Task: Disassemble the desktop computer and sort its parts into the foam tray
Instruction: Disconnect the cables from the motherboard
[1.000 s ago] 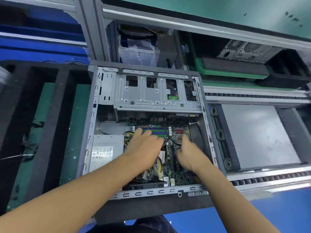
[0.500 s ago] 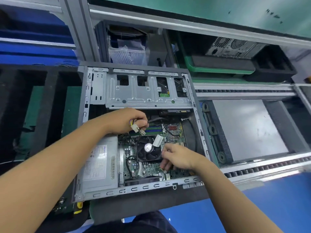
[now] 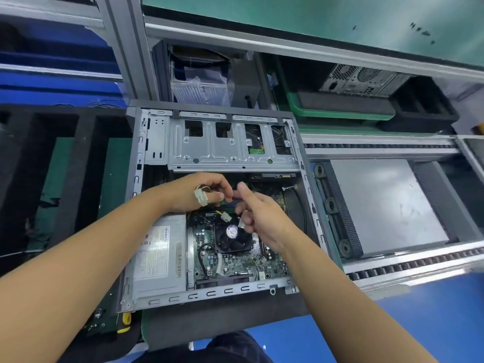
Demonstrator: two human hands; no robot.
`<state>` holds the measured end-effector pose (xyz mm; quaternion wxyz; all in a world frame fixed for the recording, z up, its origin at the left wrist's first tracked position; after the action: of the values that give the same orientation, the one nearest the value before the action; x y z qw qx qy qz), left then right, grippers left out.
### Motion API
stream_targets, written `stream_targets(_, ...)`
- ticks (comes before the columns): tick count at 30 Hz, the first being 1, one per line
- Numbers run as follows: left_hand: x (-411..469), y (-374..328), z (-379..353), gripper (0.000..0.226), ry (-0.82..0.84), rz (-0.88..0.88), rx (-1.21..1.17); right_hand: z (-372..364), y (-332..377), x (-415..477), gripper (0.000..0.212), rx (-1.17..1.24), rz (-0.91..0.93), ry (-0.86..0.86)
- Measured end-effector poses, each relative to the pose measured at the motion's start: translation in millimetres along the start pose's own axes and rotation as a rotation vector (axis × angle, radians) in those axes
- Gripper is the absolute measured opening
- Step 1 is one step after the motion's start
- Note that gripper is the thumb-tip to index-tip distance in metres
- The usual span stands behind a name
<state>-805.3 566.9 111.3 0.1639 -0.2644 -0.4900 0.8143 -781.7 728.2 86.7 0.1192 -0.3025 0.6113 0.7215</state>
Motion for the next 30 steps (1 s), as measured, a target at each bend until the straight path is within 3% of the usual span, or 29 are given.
stream_targets(3, 0.0, 3.8, 0.6, 0.011, -0.009, 0.021, -0.029, -2.5, 5.4, 4.5, 0.026, 0.114, 0.049, -0.115)
stream_targets(10, 3.7, 13.9, 1.4, 0.015, -0.024, 0.08, 0.078, 26.9, 27.0, -19.6, 0.045, 0.087, 0.35, -0.091)
stream_targets(15, 4.0, 10.3, 1.6, 0.017, -0.028, 0.091, 0.168, 49.0, 32.5, -29.9, 0.035, 0.333, 0.435, -0.18)
stream_targets(20, 1.0, 7.9, 0.0, 0.021, 0.031, 0.122, 0.275, 49.9, 17.9, -33.9, 0.042, 0.458, 0.365, -0.106)
stream_targets(22, -1.3, 8.3, -1.4, 0.01, 0.083, 0.148, 0.278, 49.7, 6.7, -35.0, 0.042, 0.545, 0.238, -0.083)
stream_targets(24, -3.6, 5.4, -2.5, 0.015, 0.118, 0.13, 0.259, 51.5, -7.3, -36.4, 0.031, 0.623, 0.116, -0.112)
stream_targets(26, -6.3, 2.2, -2.5, 0.02, 0.133, 0.106, 0.232, 55.7, -15.5, -37.7, 0.016, 0.571, 0.074, -0.164)
stream_targets(30, -10.2, 3.3, -1.0, 0.014, 0.149, 0.116, 0.216, 48.1, -19.2, -41.1, 0.026, 0.389, 0.004, -0.101)
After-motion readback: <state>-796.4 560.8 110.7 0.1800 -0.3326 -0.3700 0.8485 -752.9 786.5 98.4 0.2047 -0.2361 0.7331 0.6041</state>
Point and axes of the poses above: each hand's wrist, its own x-axis towards the middle knuckle, its own z-axis out of the back of the hand, y = z × x, the point moved 6 cm from there along x, towards the middle knuckle
